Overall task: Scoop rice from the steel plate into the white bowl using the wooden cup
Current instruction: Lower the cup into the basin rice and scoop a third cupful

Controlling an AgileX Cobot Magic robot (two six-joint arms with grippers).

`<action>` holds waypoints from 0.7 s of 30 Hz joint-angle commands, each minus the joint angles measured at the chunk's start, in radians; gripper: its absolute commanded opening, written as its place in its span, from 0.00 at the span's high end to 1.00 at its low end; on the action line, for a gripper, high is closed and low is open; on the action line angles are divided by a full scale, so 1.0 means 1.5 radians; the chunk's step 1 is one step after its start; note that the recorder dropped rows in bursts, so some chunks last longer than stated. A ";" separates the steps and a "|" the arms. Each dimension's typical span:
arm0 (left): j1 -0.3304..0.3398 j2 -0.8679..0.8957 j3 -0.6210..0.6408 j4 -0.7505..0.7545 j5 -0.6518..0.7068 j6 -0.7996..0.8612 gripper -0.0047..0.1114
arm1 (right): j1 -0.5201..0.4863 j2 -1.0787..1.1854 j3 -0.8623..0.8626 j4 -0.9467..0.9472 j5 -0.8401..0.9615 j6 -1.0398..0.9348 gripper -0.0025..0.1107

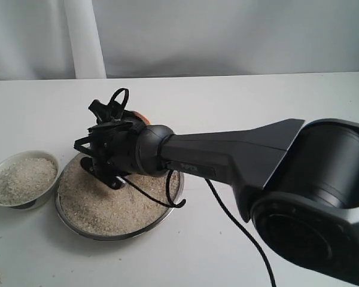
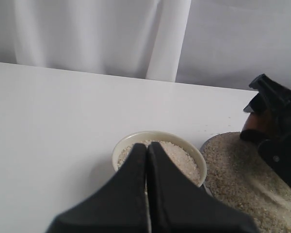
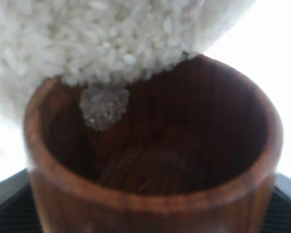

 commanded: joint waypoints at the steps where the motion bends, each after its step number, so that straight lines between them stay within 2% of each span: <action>1: -0.001 0.000 0.001 -0.001 -0.005 -0.003 0.96 | 0.012 0.018 0.008 0.121 -0.025 -0.017 0.98; 11: -0.001 0.000 0.001 -0.001 -0.005 -0.003 0.96 | 0.012 0.018 0.008 0.160 -0.007 -0.015 0.98; 21: -0.001 0.000 0.001 -0.001 -0.005 -0.003 0.96 | 0.009 -0.004 0.008 0.319 -0.025 -0.052 0.98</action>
